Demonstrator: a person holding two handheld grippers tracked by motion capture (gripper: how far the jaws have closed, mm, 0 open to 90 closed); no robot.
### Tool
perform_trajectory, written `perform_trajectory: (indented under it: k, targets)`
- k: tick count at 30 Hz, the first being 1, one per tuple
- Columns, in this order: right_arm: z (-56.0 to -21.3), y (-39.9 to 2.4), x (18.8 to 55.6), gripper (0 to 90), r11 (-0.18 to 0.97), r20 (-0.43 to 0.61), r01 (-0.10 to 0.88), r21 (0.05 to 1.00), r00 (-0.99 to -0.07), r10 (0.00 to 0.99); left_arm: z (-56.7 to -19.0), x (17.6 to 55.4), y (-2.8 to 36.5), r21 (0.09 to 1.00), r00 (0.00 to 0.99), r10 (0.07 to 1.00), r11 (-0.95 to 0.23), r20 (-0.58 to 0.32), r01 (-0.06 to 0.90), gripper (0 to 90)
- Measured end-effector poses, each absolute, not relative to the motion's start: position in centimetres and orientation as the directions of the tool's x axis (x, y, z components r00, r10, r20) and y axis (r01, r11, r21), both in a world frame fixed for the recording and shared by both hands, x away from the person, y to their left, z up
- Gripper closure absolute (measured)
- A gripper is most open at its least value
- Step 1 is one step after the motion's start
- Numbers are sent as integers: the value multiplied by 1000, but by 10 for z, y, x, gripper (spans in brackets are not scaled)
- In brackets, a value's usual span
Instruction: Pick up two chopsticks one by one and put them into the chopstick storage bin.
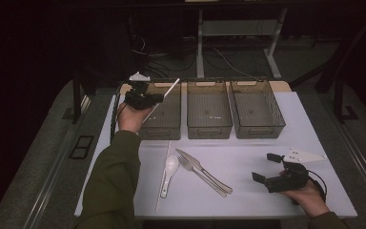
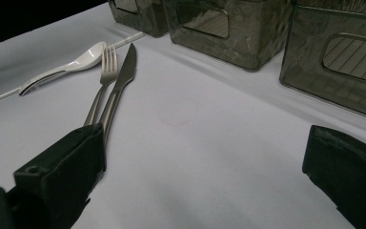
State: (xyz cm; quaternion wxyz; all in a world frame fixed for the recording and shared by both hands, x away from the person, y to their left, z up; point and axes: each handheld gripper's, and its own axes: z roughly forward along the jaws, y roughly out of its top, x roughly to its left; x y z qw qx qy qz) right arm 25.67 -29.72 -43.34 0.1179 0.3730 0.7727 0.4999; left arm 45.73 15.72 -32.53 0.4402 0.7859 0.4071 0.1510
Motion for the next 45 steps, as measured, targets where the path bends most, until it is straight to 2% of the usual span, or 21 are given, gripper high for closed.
perform_trajectory:
  k: [10, 18, 38, 45]
  targets:
    - [-433, -298, 256, 8, 212, 200, 462, 861, -692, 694, -344, 488, 157, 835, 633, 760, -249, -146, 491, 839]
    - [-433, -297, 256, 8, 211, 205, 461, 862, -697, 687, -352, 500, 157, 846, 619, 774, -236, -134, 477, 838]
    - [-431, -299, 255, 8, 197, 213, 461, 865, -694, 688, -375, 509, 150, 751, 528, 848, -313, -56, 582, 834]
    - [-431, -300, 255, 8, 195, 212, 459, 867, -693, 689, -376, 509, 153, 738, 502, 864, -310, -46, 600, 790]
